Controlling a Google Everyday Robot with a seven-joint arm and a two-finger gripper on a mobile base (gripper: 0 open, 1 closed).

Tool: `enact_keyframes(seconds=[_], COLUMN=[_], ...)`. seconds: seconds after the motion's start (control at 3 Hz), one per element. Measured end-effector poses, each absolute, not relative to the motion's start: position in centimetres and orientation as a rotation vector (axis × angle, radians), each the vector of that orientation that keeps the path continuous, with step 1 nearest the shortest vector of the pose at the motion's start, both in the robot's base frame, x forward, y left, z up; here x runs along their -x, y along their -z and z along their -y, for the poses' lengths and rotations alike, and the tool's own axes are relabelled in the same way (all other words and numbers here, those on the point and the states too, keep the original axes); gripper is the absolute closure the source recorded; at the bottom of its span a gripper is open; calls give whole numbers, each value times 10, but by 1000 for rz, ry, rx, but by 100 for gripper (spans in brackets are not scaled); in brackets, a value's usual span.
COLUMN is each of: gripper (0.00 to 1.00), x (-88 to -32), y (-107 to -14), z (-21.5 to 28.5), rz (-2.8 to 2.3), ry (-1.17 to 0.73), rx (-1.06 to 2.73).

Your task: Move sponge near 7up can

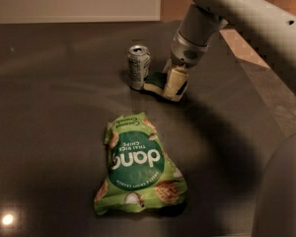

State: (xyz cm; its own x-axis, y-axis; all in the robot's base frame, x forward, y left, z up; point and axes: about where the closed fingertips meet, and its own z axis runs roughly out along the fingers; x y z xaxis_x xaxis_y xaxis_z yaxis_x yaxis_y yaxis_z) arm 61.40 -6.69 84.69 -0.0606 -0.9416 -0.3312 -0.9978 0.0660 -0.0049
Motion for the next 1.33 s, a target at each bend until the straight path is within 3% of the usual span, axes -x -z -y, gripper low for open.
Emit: enact_keyframes(seconds=[0.67, 1.0, 1.33], gripper=[13, 0, 0], x=[-620, -617, -617], y=[-853, -871, -871], z=[69, 79, 79], rz=[-2058, -2005, -2001], ry=[-322, -292, -292], rx=[2020, 2077, 2079])
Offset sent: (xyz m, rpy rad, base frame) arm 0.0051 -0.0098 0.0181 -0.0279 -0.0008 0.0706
